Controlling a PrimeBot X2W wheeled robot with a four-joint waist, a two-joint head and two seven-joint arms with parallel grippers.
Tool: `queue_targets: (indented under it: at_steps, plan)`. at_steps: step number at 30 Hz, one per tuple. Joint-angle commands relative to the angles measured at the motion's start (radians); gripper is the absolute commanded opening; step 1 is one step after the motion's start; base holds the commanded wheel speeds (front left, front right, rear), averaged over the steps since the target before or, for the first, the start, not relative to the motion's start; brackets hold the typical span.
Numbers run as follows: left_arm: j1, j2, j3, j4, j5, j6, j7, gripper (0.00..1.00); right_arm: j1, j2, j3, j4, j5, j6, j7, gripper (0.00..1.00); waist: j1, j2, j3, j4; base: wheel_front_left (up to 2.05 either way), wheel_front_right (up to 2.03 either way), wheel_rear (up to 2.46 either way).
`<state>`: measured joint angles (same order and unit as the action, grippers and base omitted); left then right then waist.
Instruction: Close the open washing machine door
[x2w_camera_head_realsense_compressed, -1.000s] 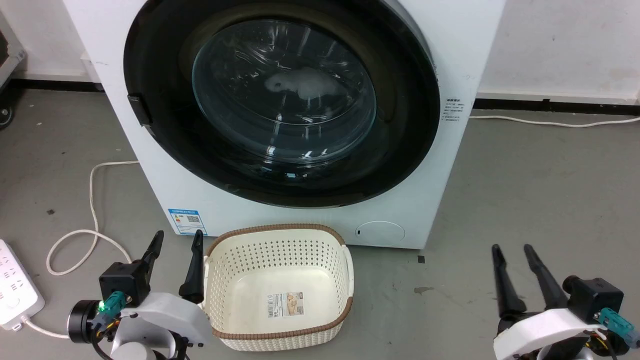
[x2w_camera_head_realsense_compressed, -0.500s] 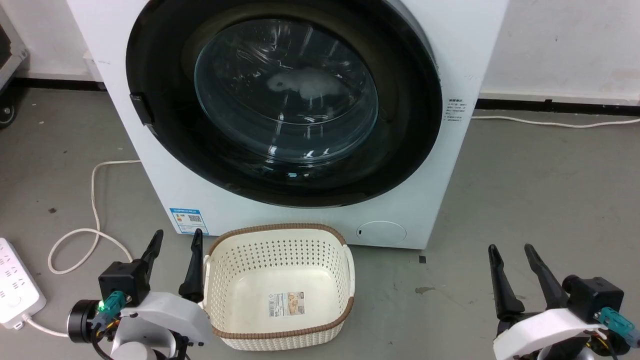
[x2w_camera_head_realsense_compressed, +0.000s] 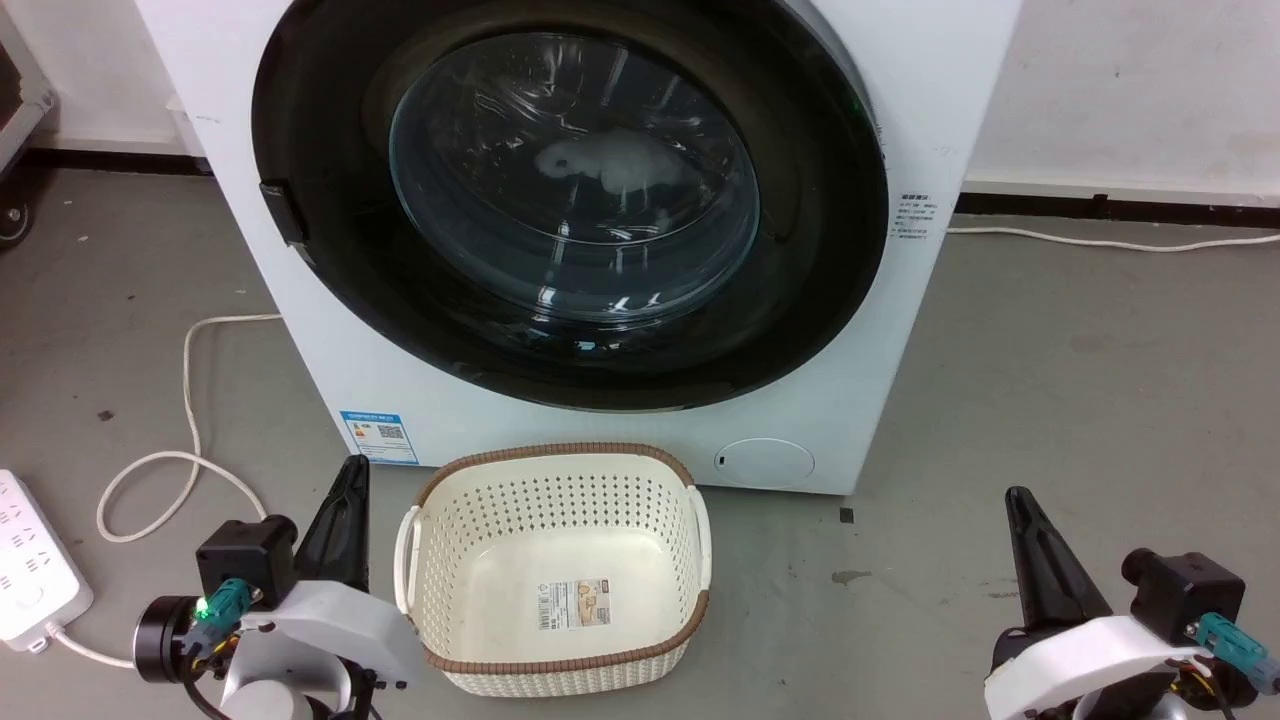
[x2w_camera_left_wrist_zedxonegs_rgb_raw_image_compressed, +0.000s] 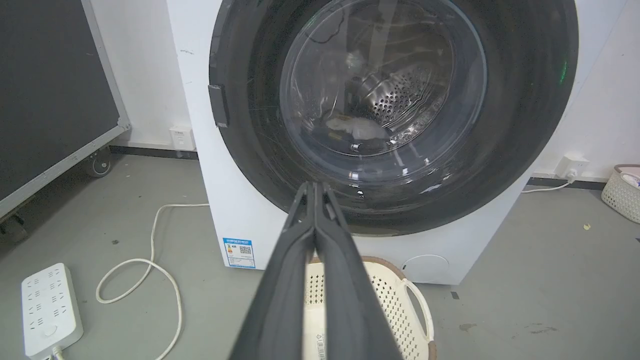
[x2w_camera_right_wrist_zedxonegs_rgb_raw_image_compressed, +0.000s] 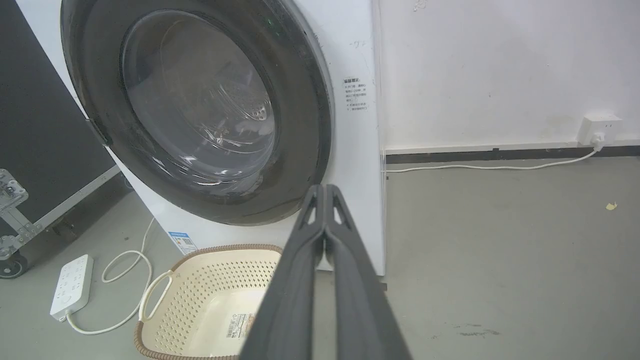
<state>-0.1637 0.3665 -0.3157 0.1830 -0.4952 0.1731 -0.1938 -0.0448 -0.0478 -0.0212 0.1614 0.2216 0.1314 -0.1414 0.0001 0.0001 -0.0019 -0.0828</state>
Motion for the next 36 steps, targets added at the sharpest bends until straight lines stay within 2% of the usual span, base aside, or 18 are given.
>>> queue_targets:
  at_steps: [1, 36]
  plan:
    - [0.003, -0.006, 0.006, -0.003, 0.010, -0.003, 0.004, 0.00, 0.001, 0.000, 0.001, -0.003, -0.004, 0.000, 0.003, 0.00, 0.0000, -0.0001, 0.000, 0.001, 0.00, 0.00, 0.00]
    - [0.049, -0.094, 0.094, -0.055, 0.148, -0.052, 0.058, 0.00, 0.013, -0.001, 0.007, -0.048, -0.066, 0.000, 0.042, 0.00, -0.0001, -0.0001, 0.000, 0.025, 0.00, 0.00, 0.00]
